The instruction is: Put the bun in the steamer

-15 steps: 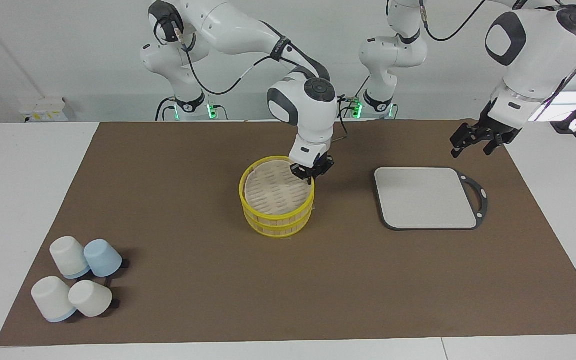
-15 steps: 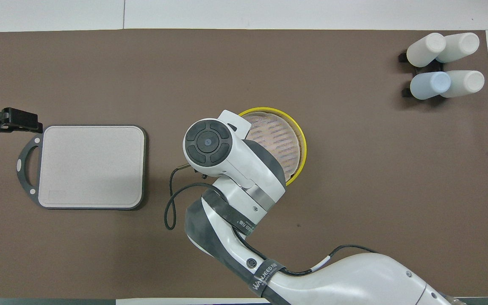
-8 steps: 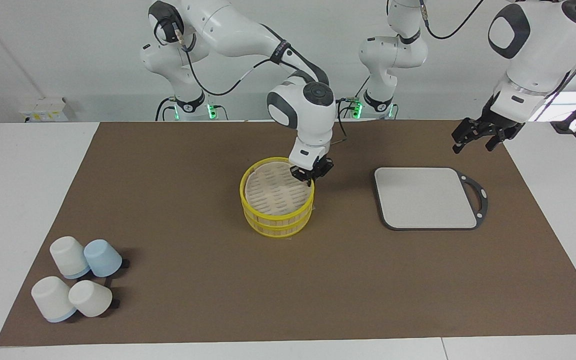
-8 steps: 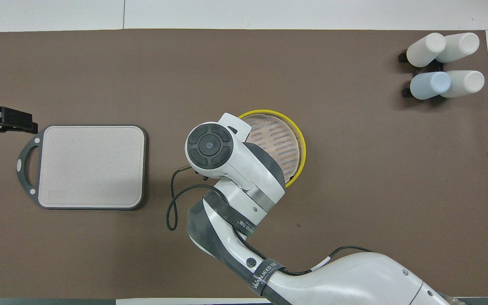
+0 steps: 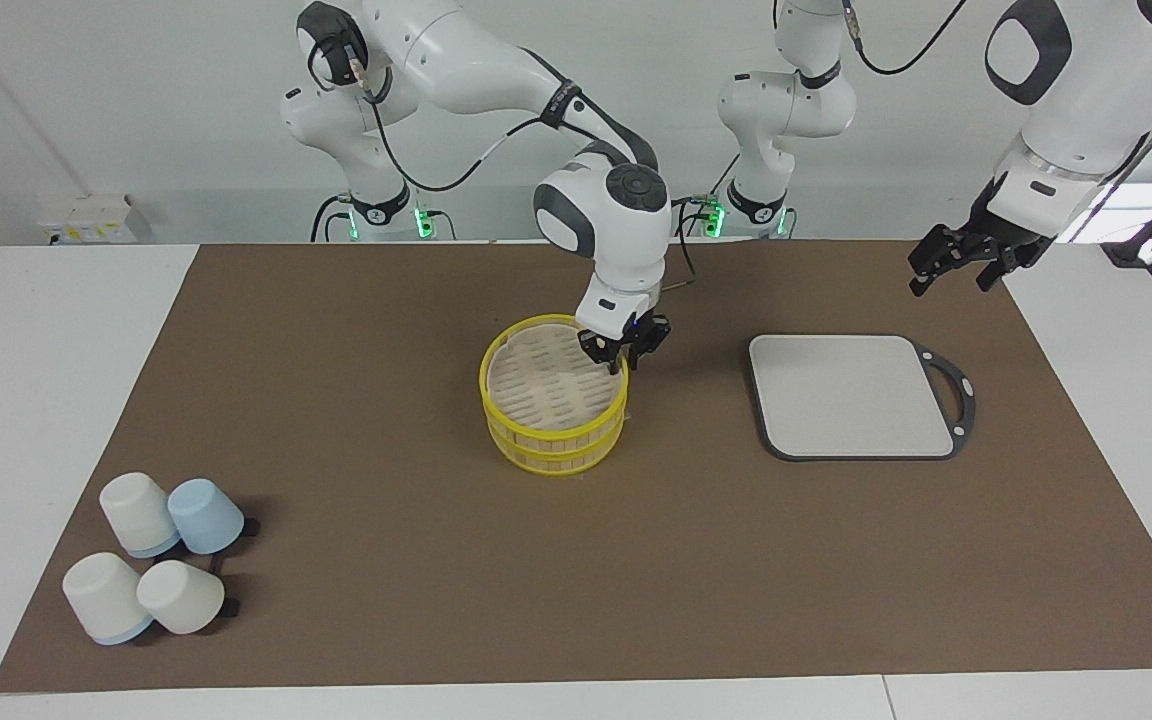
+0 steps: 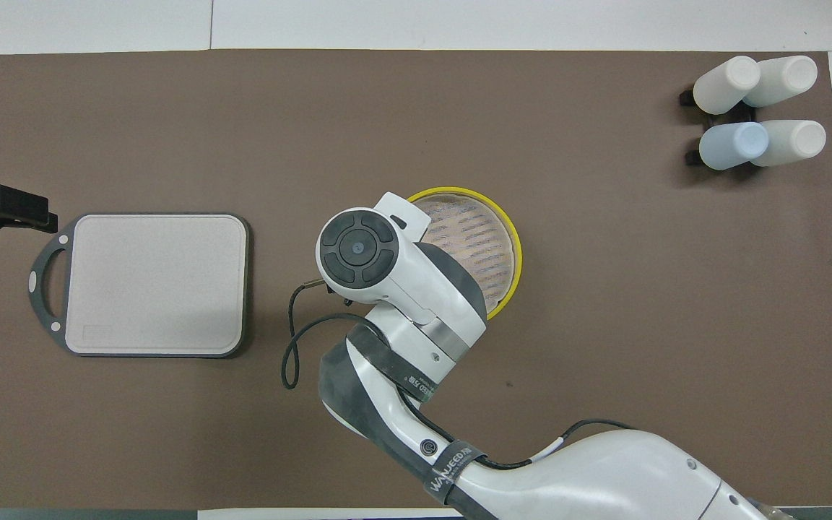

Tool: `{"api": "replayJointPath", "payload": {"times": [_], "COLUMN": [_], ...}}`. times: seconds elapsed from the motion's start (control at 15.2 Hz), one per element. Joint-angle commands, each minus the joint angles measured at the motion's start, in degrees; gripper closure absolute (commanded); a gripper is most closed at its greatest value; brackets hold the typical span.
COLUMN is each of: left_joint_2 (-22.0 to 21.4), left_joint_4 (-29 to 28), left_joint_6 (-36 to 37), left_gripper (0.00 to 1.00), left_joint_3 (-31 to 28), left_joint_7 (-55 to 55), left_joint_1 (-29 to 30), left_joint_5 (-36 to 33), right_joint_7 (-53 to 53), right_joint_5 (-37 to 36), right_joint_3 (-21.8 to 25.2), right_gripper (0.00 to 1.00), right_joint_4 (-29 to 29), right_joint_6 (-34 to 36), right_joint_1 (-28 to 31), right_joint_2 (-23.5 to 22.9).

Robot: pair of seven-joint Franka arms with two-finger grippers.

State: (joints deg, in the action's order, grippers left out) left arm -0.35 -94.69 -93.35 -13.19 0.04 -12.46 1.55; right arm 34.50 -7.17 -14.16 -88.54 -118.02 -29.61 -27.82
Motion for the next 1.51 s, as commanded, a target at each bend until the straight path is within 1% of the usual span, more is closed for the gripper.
{"api": "replayJointPath", "payload": {"times": [0.0,0.13,0.26,0.33,0.52,0.59,0.72,0.85,1.05,1.18,1.25,1.31,1.38,1.44], "left_joint_2": [0.00,0.00,0.00,0.00,0.09,0.35,0.35,0.26,0.26,0.18,0.18,0.09,0.00,0.00], "left_joint_4": [-0.59,-0.59,-0.59,-0.50,-0.41,-0.41,-0.41,-0.32,-0.32,-0.32,-0.41,-0.41,-0.59,-0.59], "left_joint_6": [-0.78,-0.69,-0.61,-0.61,-0.69,-0.61,-0.61,-0.52,-0.34,-0.43,-0.52,-0.52,-0.69,-0.69], "left_gripper": [0.00,0.00,0.00,0.00,0.00,0.00,0.00,0.00,0.00,0.00,0.00,0.00,0.00,0.00], "left_joint_3": [0.80,0.89,0.89,0.89,2.03,2.03,2.12,2.21,2.21,2.21,2.21,2.21,2.21,2.21], "left_joint_7": [0.76,0.76,0.84,0.93,0.93,0.93,0.93,0.93,0.93,0.84,0.67,0.58,0.41,0.40], "left_joint_1": [0.51,0.51,0.51,0.59,0.68,0.77,0.77,0.42,0.24,0.33,0.24,0.33,0.42,0.51], "left_joint_5": [-0.14,-0.75,-1.02,-1.11,-1.20,-1.20,-1.28,-2.51,-2.60,-2.60,-2.52,-2.51,-2.51,-2.43], "right_joint_7": [1.01,-1.26,-8.53,-10.40,-11.46,-13.91,-22.77,-25.26,-25.36,-25.44,-25.53,-25.97,-27.36,-27.90], "right_joint_5": [-0.65,-0.74,-0.65,-0.47,2.24,3.64,4.71,5.15,6.11,6.38,6.38,6.38,6.38,6.38], "right_joint_3": [-0.17,-0.17,-0.17,-0.17,-0.25,-0.17,-0.17,-0.17,-0.08,0.62,1.84,4.21,8.14,10.36], "right_gripper": [0.00,0.00,0.00,0.00,0.00,0.00,0.00,0.00,0.00,0.00,0.00,0.00,0.00,0.00], "right_joint_4": [1.08,0.91,0.91,1.00,0.91,0.82,0.56,0.56,0.12,-0.06,-0.14,-0.14,-0.14,-0.32], "right_joint_6": [0.32,4.00,10.23,12.70,19.30,21.58,27.11,29.68,33.45,33.64,33.29,33.03,33.20,33.64], "right_joint_1": [1.92,5.60,10.51,12.89,20.80,23.35,27.75,30.57,32.51,32.08,31.03,29.02,26.04,24.27], "right_joint_2": [1.88,5.04,8.91,10.67,15.50,17.08,20.34,22.36,25.61,26.15,26.15,26.15,26.15,26.24]}}
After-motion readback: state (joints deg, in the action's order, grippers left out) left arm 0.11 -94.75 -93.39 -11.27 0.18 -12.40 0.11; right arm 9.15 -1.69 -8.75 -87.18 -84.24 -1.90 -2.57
